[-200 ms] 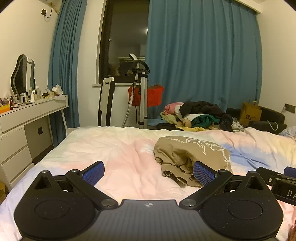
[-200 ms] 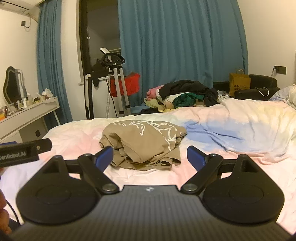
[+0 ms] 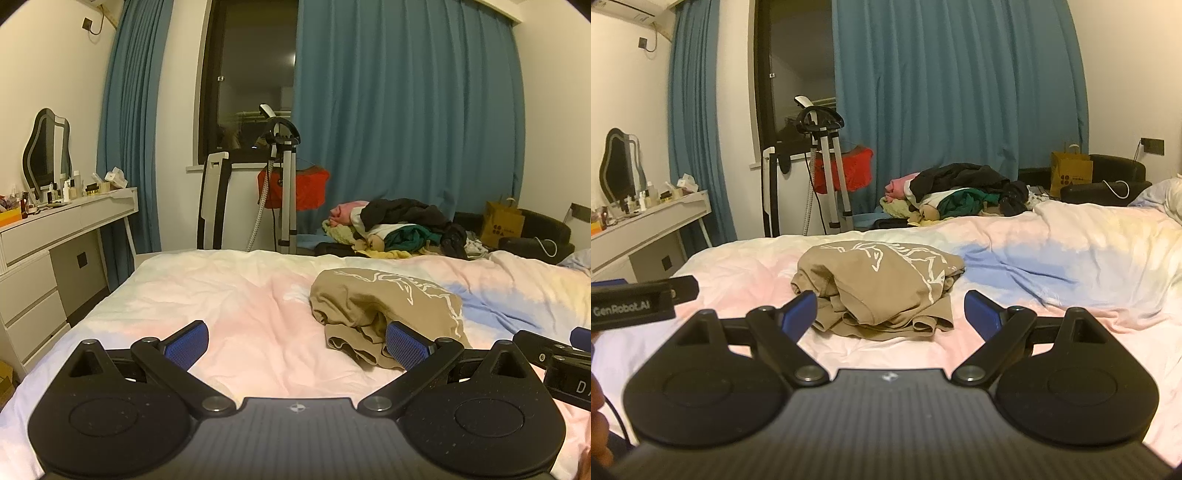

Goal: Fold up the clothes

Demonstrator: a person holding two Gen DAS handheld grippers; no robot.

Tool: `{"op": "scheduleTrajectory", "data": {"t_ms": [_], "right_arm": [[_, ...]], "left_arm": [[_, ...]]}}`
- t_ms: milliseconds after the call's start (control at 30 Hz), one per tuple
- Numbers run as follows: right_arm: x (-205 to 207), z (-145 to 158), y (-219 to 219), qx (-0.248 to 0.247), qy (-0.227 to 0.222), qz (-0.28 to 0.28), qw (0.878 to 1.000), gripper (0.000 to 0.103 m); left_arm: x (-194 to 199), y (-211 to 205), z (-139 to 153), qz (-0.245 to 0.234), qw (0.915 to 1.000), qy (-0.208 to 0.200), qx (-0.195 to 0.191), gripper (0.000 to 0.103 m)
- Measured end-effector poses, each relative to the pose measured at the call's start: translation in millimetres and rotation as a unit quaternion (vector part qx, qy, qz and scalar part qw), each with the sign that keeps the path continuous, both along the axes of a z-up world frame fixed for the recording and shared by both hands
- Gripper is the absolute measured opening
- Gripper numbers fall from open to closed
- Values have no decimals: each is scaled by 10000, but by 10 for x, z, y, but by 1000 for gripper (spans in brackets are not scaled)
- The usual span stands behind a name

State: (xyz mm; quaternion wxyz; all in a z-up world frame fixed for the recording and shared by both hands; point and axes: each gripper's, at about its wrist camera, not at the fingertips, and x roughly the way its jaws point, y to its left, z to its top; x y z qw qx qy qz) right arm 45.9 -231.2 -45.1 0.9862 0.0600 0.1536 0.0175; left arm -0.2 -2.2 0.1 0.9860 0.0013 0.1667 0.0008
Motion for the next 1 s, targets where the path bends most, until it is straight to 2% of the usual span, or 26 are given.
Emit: {"op": "scheduleTrajectory", "data": {"t_ms": [333, 1000], "right_arm": [[-13, 37, 45, -42, -6, -73, 10000, 88], [-25, 50, -46, -43, -60, -135, 9999, 88]], "left_arm": [[-40, -5, 10, 2, 9999, -32, 105, 103], [28, 45, -40, -21, 9998, 173, -15, 103]]}}
